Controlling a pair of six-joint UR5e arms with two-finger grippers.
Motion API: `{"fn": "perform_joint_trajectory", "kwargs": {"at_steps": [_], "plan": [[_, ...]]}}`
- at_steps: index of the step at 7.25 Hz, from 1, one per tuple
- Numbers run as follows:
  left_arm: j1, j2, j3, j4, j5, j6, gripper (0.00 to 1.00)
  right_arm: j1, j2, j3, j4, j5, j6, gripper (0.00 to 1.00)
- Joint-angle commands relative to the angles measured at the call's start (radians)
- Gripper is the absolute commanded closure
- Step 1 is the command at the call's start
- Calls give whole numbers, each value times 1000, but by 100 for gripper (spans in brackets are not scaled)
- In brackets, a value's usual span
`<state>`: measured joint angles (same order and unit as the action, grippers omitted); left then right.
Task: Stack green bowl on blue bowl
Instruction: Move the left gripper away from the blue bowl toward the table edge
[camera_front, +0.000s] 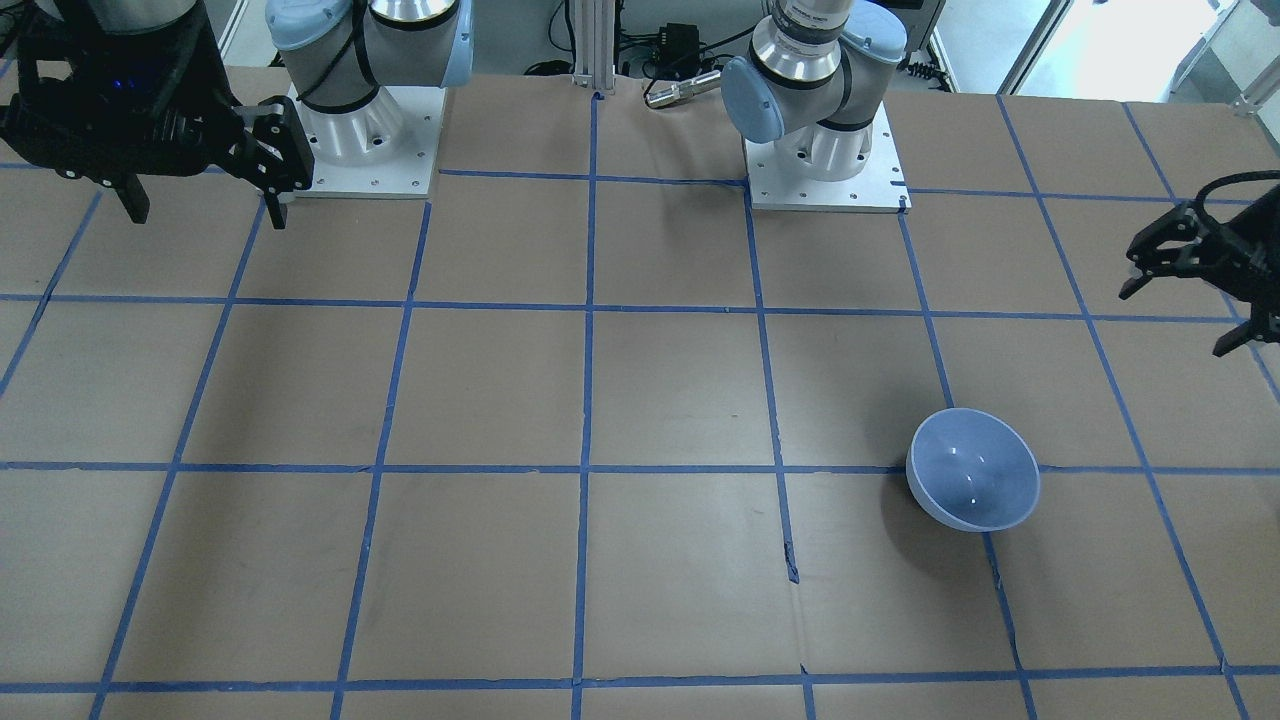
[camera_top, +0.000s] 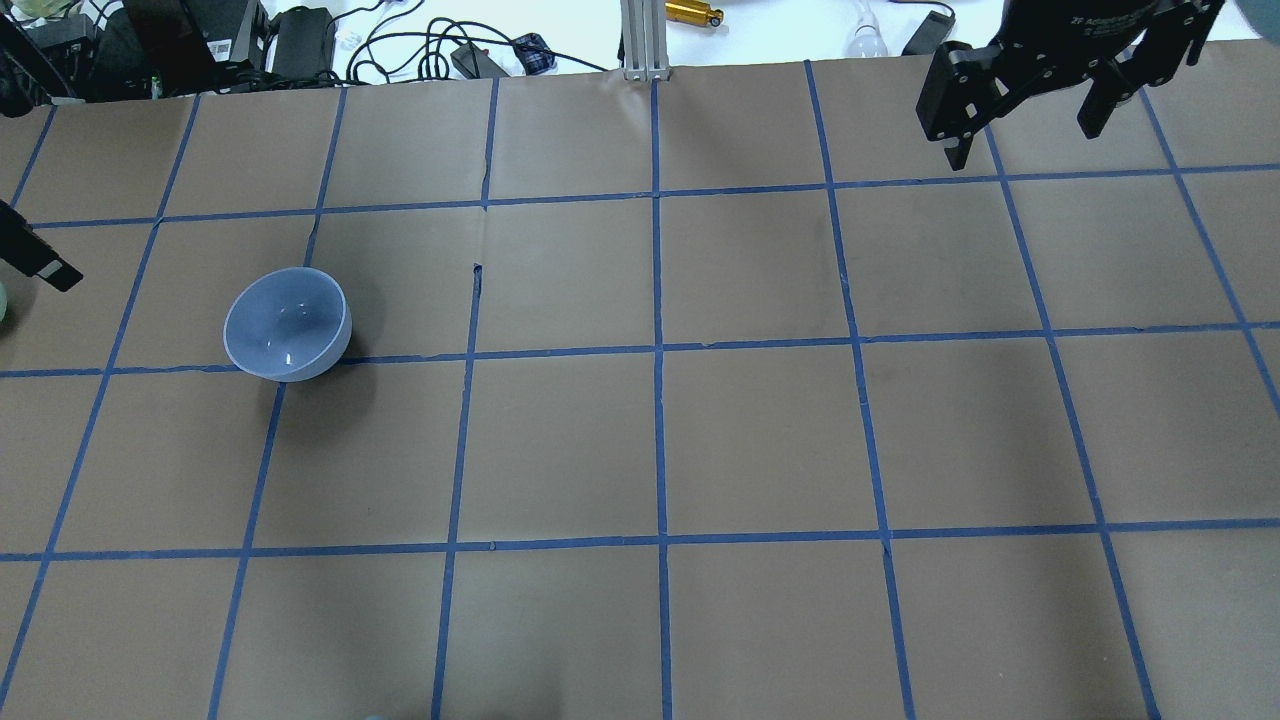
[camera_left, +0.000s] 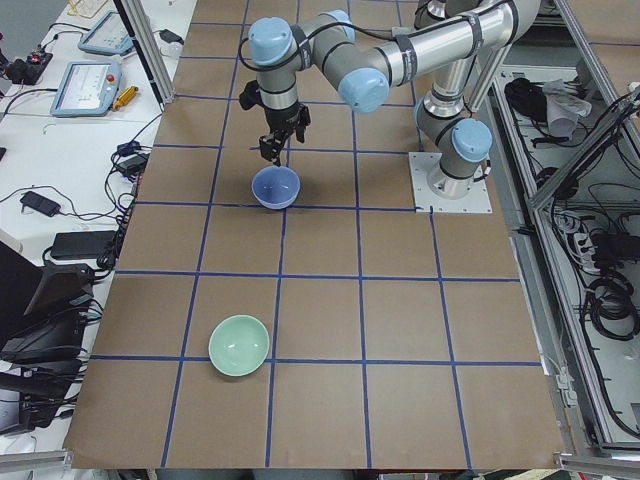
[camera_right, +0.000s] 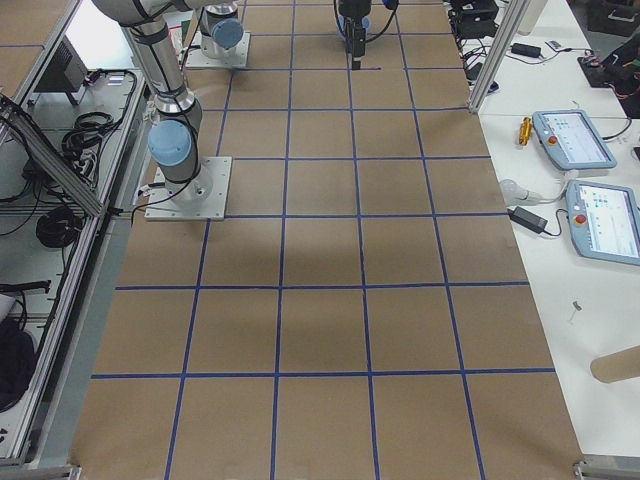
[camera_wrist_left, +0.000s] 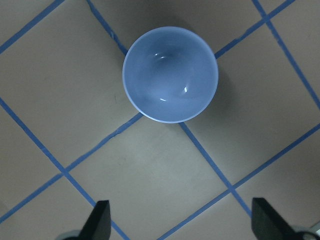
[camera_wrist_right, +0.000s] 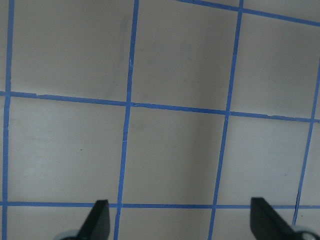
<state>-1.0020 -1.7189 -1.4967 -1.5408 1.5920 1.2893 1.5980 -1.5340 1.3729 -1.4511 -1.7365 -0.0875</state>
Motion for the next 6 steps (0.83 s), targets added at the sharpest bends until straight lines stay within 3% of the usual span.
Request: {"fn": "perform_joint_trajectory", "kwargs": {"at_steps": [1, 3, 6], "plan": [[104, -80, 1, 105, 2, 226, 0, 0, 0, 0, 0, 0, 0, 0], [201, -170, 16, 203, 0, 425, 0, 0, 0, 0, 0, 0, 0, 0], [263, -293, 116, 231, -10, 615, 0, 0, 0, 0, 0, 0, 0, 0]]}}
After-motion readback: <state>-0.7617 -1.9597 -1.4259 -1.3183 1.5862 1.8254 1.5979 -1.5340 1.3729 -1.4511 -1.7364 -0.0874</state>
